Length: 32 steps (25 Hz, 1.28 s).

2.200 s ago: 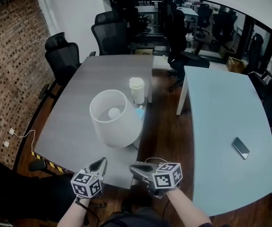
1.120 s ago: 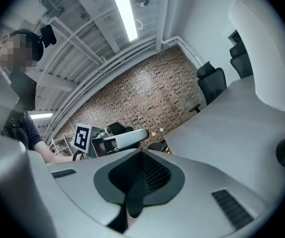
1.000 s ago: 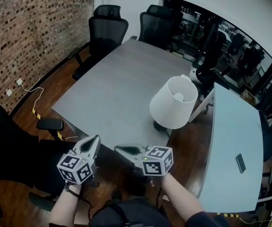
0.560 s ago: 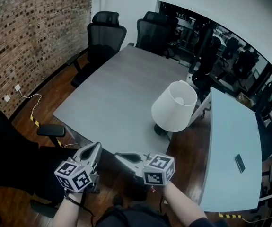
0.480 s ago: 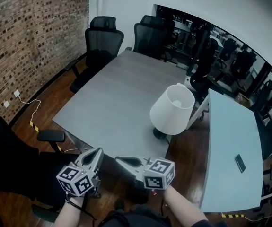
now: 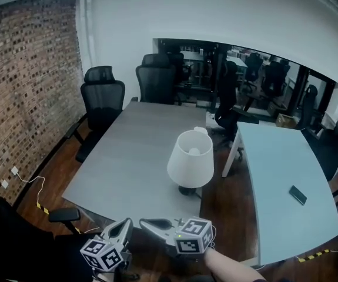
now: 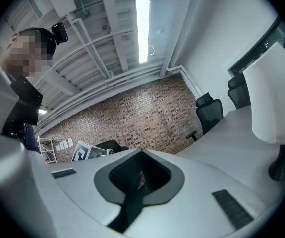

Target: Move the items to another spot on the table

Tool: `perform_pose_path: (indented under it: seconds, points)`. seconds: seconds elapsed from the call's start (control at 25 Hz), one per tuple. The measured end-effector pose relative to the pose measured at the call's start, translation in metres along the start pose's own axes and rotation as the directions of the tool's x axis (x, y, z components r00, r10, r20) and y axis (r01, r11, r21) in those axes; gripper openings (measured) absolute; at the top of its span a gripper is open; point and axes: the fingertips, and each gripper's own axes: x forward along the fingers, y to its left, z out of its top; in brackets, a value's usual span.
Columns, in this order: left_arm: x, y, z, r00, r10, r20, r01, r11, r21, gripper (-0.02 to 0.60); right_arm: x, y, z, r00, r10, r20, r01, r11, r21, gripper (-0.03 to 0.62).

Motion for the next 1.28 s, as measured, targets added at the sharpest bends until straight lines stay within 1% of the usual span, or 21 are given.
perform_pose_path:
  seconds: [0.12, 0.24, 0.32, 0.44, 0.52, 0.6, 0.68, 0.84, 0.96, 1.12, 1.28]
  points:
    - [0.004, -0.007, 0.004, 1.0, -0.003, -0.002, 0.003, 1.0, 0.026, 0.012, -0.008, -0.001, 0.007, 1.0, -0.002, 0.03, 0.002, 1.0, -0.001, 0.009]
    - [0.015, -0.02, 0.009, 1.0, -0.002, 0.012, 0.002, 1.0, 0.029, 0.012, -0.023, -0.001, 0.018, 0.999, 0.006, 0.045, -0.005, 1.0, -0.015, 0.009]
    - [0.023, -0.035, 0.011, 1.0, -0.008, 0.022, 0.007, 0.999, 0.037, 0.012, -0.038, 0.0, 0.025, 0.998, 0.008, 0.056, -0.006, 1.0, -0.03, 0.009]
    - [0.035, -0.064, 0.012, 0.999, -0.045, 0.024, 0.043, 0.996, 0.076, 0.012, -0.069, -0.003, 0.033, 0.997, -0.005, 0.081, 0.009, 0.999, -0.045, 0.009]
    - [0.043, -0.08, 0.01, 0.998, -0.057, 0.017, 0.056, 0.995, 0.078, 0.012, -0.092, -0.008, 0.034, 0.995, -0.016, 0.098, 0.02, 0.999, -0.043, 0.009]
    - [0.052, -0.092, 0.006, 0.999, -0.047, 0.0, 0.047, 0.995, 0.084, 0.012, -0.113, -0.014, 0.033, 0.993, -0.023, 0.112, 0.027, 0.999, -0.034, 0.009]
    - [0.059, -0.103, 0.003, 0.999, -0.033, -0.009, 0.034, 0.993, 0.109, 0.012, -0.129, -0.019, 0.034, 0.992, -0.029, 0.125, 0.033, 0.999, -0.026, 0.009]
    - [0.063, -0.126, 0.006, 0.999, -0.013, 0.039, 0.007, 0.987, 0.162, 0.012, -0.156, -0.024, 0.038, 0.989, -0.037, 0.142, 0.041, 0.999, -0.022, 0.009]
    - [0.067, -0.141, 0.003, 0.998, -0.004, 0.055, -0.006, 0.985, 0.175, 0.012, -0.173, -0.028, 0.039, 0.987, -0.039, 0.157, 0.042, 0.999, -0.014, 0.009]
    - [0.066, -0.15, 0.001, 0.999, 0.013, 0.029, -0.019, 0.979, 0.204, 0.012, -0.18, -0.025, 0.046, 0.984, -0.02, 0.178, 0.021, 1.0, -0.003, 0.009]
    - [0.063, -0.16, -0.004, 0.999, 0.037, 0.01, -0.038, 0.973, 0.226, 0.012, -0.192, -0.02, 0.048, 0.978, 0.015, 0.206, -0.019, 1.0, 0.017, 0.009]
